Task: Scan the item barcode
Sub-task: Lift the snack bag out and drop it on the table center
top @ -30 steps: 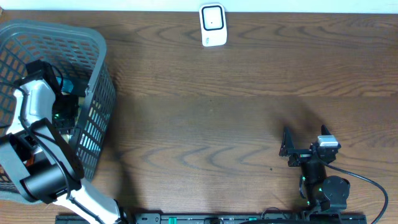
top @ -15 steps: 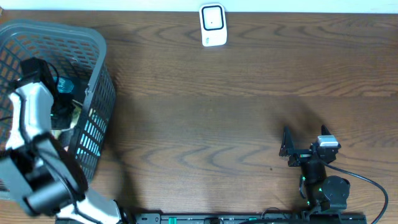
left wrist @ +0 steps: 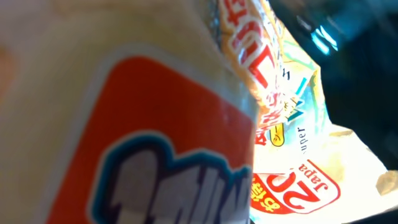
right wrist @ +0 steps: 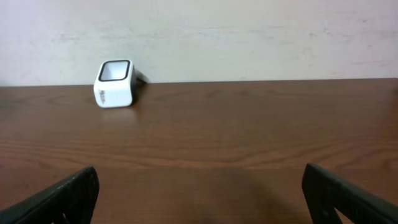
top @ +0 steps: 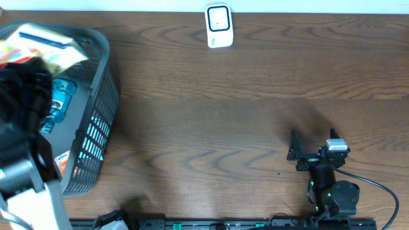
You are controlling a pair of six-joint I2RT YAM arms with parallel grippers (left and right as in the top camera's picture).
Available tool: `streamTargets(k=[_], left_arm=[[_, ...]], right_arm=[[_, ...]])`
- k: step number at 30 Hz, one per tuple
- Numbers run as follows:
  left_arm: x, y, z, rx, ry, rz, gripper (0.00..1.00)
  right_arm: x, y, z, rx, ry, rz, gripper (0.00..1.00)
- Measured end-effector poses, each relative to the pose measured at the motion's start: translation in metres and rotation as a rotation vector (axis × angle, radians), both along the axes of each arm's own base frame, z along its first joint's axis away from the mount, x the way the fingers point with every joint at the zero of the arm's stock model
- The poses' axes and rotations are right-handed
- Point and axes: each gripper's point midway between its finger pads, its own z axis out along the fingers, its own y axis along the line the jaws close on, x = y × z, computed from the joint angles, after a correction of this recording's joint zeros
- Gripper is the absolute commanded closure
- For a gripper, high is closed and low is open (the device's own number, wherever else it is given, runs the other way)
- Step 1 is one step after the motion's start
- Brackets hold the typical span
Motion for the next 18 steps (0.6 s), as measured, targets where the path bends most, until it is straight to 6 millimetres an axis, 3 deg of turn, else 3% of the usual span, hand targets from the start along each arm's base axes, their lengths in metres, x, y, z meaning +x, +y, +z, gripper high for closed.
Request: streamTargets(k=[2, 4, 5, 8, 11, 16, 17, 18], left_arm=[[-0.004, -0.043, 0.018, -0.001, -0.061, -0.147, 0.93], [-0.006, -0.086, 0.023, -0.003, -0.079, -0.298, 0.93], [-0.008, -0.118, 0.024, -0.001, -0.084, -0.410, 0.93], [-0.011, -0.181, 0.005, 0.051, -0.020, -0.630, 0.93], [-0.019, -0.252, -0.052, 0.193, 0.158, -0.888, 0.93], [-0.031, -0.326, -0.156, 0.480, 0.436, -1.186, 0.93], [-0.035, -0.346, -0.193, 0.558, 0.512, -1.278, 0.93], [-0.036, -0.353, -0.212, 0.588, 0.559, -1.314, 0.93]], right_arm=[[0.000, 0.000, 0.000, 0.000, -0.001, 0.000, 0.01], [0.000, 0.000, 0.000, 0.000, -0.001, 0.000, 0.01], [0.000, 0.000, 0.000, 0.000, -0.001, 0.000, 0.01], [0.000, 0.000, 0.000, 0.000, 0.000, 0.000, 0.01], [0.000, 0.000, 0.000, 0.000, 0.000, 0.000, 0.01], [0.000, 0.000, 0.000, 0.000, -0.001, 0.000, 0.01], [0.000, 0.000, 0.000, 0.000, -0.001, 0.000, 0.01], [0.000, 0.000, 0.000, 0.000, 0.000, 0.000, 0.01]])
